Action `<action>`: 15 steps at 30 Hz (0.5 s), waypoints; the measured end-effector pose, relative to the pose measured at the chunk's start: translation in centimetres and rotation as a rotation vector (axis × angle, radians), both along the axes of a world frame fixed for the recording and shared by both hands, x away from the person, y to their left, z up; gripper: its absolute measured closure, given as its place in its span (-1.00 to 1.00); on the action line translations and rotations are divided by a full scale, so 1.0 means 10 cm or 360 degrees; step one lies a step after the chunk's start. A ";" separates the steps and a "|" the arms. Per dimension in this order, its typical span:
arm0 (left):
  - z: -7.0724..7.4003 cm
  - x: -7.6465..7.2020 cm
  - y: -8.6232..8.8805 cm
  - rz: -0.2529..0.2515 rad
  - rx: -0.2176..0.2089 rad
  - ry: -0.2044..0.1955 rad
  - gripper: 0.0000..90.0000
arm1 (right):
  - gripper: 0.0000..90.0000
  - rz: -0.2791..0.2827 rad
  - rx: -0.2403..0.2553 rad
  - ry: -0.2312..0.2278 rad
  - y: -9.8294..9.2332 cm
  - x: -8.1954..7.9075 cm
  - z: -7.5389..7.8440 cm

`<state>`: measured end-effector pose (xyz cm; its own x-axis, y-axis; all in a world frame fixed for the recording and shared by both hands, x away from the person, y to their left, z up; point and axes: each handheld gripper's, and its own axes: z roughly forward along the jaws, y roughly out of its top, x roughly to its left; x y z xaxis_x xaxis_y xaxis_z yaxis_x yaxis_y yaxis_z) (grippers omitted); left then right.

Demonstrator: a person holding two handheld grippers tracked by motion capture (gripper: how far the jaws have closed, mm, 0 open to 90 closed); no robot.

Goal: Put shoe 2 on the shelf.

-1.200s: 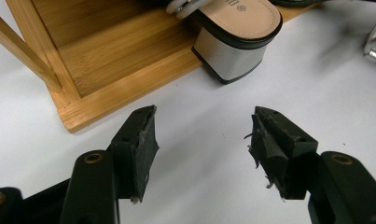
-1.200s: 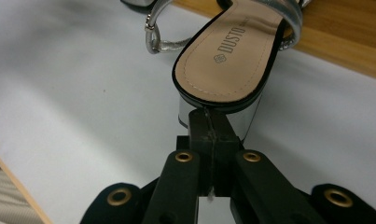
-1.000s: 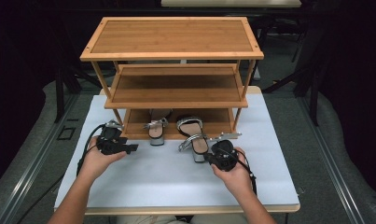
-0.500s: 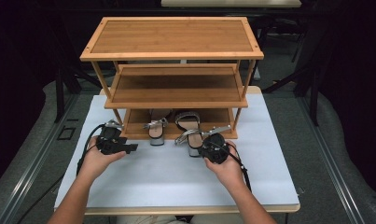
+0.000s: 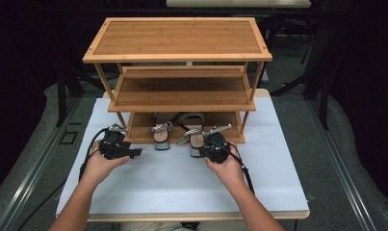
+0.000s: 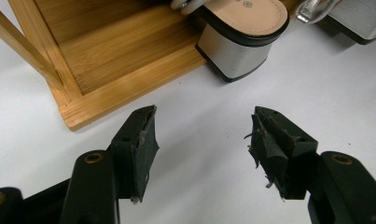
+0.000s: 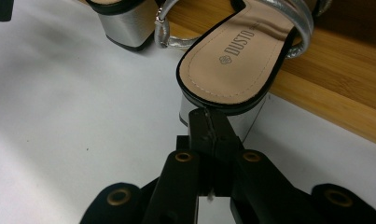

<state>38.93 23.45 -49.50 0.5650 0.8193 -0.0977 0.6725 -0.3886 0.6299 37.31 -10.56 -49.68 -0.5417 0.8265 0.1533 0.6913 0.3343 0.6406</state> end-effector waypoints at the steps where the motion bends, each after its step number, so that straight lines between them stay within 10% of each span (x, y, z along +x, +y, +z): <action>1: 0.00 0.00 0.00 0.0000 0.0000 0.0000 -0.10 | 1.00 0.0000 0.0000 0.0000 0.00 0.00 0.00; 15: -0.01 0.00 0.02 0.0006 -0.0011 0.0011 -0.10 | 1.00 -0.0012 0.0026 0.0012 0.13 0.19 -0.02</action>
